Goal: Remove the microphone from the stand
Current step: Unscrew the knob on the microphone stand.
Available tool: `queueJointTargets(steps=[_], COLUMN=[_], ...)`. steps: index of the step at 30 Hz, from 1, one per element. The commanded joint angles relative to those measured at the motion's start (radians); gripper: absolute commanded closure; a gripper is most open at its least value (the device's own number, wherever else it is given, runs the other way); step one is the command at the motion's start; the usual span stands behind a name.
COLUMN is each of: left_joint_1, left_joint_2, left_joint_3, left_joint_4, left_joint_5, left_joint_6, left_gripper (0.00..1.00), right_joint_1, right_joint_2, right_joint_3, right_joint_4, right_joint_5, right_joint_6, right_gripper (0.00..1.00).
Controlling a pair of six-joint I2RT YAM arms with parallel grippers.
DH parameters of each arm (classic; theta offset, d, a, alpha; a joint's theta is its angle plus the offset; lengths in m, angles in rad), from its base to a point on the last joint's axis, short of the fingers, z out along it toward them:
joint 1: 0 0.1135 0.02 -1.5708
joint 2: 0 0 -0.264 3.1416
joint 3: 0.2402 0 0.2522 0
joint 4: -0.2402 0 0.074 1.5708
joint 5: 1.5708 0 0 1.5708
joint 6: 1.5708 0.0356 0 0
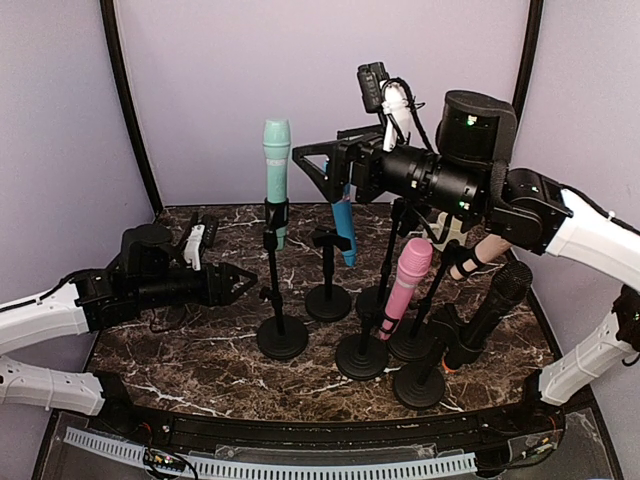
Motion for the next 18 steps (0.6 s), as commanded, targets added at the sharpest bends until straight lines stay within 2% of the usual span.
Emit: queueJointTargets(steps=[1,6,13,18], left_joint_1=[0.047,0.087,0.124,0.130], left_joint_2=[0.022,0.066,0.147,0.194], left_joint_3=[-0.059,-0.106,-0.117,-0.123], left_joint_4=[0.120,0.221,0.313,0.345], left_joint_5=[0.044,0.044,0.091,0.110], left_joint_6=[-0.147,-0.226,-0.272,-0.288], left_gripper=[0.39,0.44,0.46,0.52], right_joint_1=[0.008,0.009,0.013,0.016], right_joint_2=[0.012,0.055,0.114,0.137], right_joint_3=[0.049,0.095,0.147,0.177], right_joint_4=[0.011,-0.014,-0.027,-0.033], right_joint_5=[-0.026,-0.060,-0.077,-0.073], right_joint_6=[-0.002,-0.010,-0.008,-0.011], right_gripper=[0.01,0.02,0.01,0.02])
